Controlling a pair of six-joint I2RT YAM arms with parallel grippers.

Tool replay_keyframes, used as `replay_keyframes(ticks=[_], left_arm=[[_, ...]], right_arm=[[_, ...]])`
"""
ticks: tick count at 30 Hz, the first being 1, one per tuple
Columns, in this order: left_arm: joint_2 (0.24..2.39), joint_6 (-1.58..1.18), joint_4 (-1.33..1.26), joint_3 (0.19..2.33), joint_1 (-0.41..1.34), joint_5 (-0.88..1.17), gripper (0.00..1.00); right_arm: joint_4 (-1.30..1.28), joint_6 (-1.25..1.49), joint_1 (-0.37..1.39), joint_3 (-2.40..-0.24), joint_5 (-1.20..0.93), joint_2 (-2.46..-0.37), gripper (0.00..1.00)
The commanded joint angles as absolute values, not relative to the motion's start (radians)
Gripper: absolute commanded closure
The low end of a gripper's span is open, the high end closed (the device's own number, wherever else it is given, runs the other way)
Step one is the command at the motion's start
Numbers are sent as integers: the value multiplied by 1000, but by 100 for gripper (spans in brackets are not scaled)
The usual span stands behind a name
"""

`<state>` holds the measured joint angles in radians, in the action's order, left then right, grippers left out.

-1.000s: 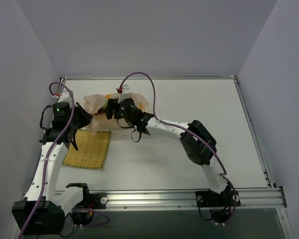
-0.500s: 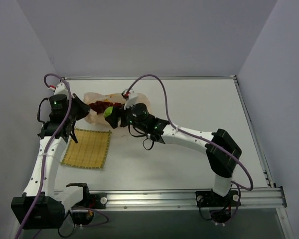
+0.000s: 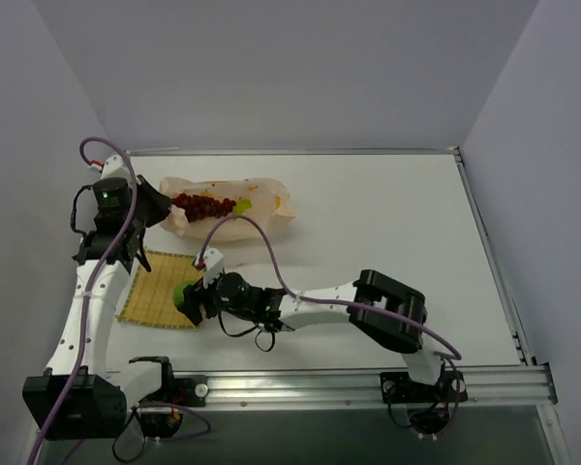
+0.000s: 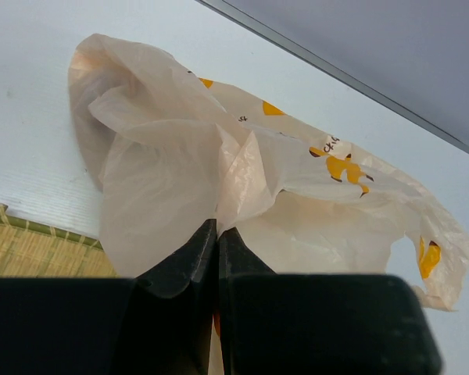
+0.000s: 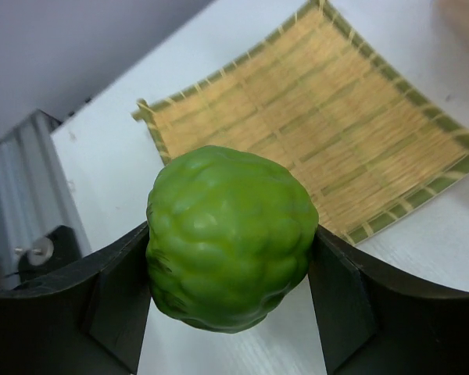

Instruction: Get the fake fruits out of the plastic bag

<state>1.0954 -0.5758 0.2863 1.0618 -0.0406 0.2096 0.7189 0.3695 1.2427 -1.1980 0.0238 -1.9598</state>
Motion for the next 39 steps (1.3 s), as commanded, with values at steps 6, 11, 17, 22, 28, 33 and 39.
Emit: replay_keyframes(ticks=[6,11,17,22,28,33,39], left_arm=[[1039,-531,258,1100,-83,169,98],[1037,-549,244,1078,-97,204,98],[1026,-555,239,1068,-98,212,98],[1025,-569,235,1060,-97,239,98],[1014,-578,229,1055,-84,258,98],[1017,-557,261,1065,-38,227,98],[1000,-560,265,1026,-23,241,98]], right_arm=[[853,330,1256,-1368,185,-2177,55],[770,314,1259,-1482,189,-2240,23],[739,305,1262,-1411,192,-2116,0],[681,276,1233,-1306,202,-1939,17],[540,247,1126,-1298,221,-1783,76],[503,230,1045,-1360,270,-1842,100],[422,144,980,-1566,299,-2051,100]])
